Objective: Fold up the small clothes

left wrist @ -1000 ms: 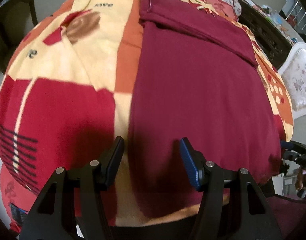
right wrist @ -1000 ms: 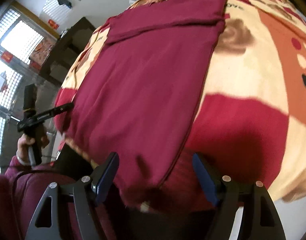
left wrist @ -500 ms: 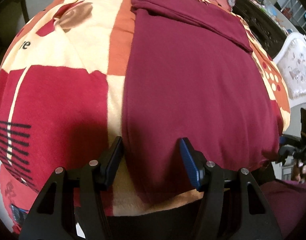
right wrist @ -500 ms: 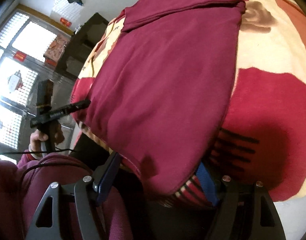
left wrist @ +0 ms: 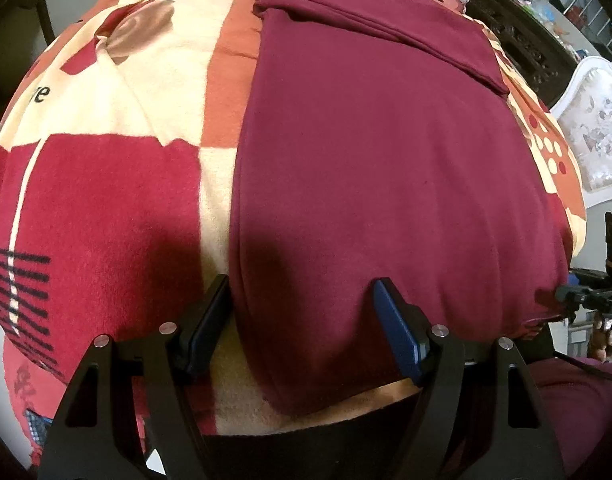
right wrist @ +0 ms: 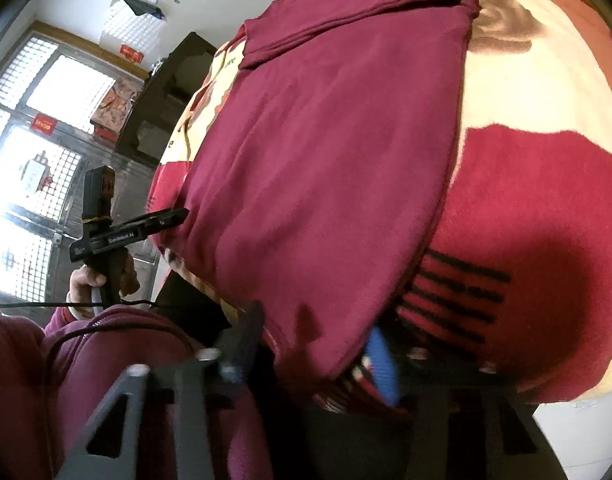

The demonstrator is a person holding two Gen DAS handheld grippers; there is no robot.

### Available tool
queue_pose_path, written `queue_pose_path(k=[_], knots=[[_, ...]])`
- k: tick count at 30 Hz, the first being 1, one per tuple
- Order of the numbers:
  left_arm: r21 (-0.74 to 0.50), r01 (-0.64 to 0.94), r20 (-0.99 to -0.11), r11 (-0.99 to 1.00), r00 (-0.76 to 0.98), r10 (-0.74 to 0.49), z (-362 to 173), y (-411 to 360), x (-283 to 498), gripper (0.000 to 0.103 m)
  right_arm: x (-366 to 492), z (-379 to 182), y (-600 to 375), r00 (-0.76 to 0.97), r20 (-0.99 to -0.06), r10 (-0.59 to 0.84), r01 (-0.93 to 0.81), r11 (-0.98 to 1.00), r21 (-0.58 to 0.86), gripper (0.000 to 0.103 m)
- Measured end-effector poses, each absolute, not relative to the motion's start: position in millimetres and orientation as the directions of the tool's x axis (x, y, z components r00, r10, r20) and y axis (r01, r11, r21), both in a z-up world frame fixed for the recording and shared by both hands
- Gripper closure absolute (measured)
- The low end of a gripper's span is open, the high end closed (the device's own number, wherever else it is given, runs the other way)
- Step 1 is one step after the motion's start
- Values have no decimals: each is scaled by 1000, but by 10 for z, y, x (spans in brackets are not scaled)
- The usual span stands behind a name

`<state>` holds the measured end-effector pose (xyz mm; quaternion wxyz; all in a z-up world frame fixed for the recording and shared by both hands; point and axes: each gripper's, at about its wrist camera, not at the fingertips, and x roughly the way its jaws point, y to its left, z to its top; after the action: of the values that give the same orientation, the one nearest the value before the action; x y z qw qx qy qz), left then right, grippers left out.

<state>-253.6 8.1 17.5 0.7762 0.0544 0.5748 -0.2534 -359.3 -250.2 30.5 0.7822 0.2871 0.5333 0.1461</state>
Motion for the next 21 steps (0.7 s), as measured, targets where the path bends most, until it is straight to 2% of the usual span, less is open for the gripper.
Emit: queue_pose_path(k=[8,13,16,17,19,21], knots=[[-203,450,-925,869,204,-322,176,70,-2555,30,-3534,216,-2477,355,-718,599,59,752,656,66],[-184,470,-926,863,210,-312,167,52,-2590,30,-3499,187,-2478,391,-655,647,44,698,715,66],[-183,484,-925,856,211,-317,167,55,-2595,32,-3483,148,-2498,405,-647,646,59,688,723,81],[-193,486,-922,852,206,-327,173,63,-2595,35,-3476,143,-2528,412,-636,652,73,673,736,87],[-218,494,-919,842,185,-347,192,64,-2595,68,-3468,145,-2599,436,-591,679,87,622,779,91],[-279,482,-910,831,143,-388,216,84,-2564,91,-3448,206,-2652,470,-540,698,79,576,814,92]])
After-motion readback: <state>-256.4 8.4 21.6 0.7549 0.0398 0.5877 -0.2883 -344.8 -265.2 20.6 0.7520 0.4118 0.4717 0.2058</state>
